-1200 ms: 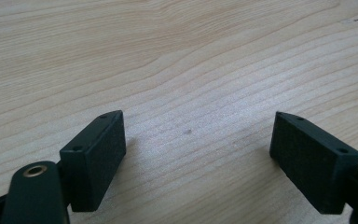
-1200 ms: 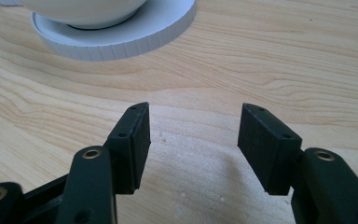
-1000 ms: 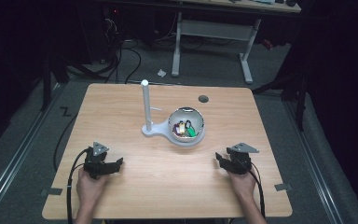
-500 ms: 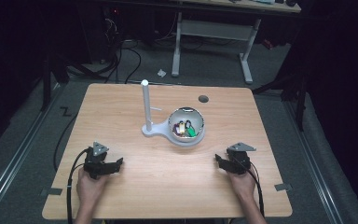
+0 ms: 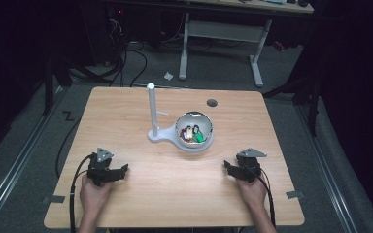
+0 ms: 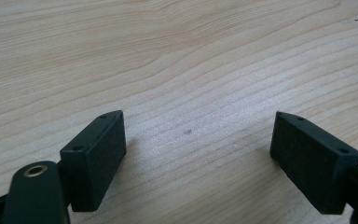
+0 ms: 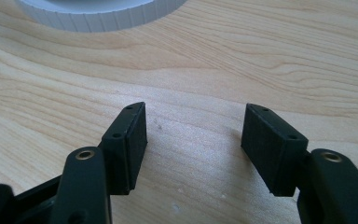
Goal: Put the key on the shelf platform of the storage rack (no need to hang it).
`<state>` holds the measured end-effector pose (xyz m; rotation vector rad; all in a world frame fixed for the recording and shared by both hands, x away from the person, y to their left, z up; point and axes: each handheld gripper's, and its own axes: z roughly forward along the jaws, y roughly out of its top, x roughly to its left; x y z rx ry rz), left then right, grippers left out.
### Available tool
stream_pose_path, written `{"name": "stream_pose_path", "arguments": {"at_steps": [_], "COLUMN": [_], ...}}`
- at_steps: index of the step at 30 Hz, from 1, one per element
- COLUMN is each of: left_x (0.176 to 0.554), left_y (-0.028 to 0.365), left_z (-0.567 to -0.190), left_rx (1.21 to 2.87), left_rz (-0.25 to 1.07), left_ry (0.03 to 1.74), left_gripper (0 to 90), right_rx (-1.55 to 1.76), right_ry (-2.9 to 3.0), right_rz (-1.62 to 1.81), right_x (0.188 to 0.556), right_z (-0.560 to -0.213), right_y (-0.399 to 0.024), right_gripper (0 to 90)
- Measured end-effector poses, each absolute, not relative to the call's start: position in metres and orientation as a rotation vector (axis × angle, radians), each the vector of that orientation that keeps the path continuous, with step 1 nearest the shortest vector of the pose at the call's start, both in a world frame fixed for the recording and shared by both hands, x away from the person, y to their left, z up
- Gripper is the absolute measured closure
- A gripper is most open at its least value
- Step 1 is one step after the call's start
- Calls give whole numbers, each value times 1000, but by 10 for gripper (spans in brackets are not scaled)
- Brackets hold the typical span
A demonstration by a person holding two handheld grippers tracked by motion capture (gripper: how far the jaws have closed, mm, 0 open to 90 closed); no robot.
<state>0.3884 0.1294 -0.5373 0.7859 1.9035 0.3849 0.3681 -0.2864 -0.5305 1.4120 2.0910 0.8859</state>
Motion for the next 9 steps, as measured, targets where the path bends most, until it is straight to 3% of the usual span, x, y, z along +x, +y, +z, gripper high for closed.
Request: {"name": "stream_pose_path", "arguments": {"at_steps": [9], "left_x": [388], "left_y": [129], "left_z": [-537], "left_rx": [785], "left_rz": [385], "left_ry": [1904], "left_gripper": [185], "right_rx": [1413], "right_ry": [2091], "right_rz": [887], "right_x": [368], "right_z": [-531], "right_y": [-286], "right_gripper": [406]}}
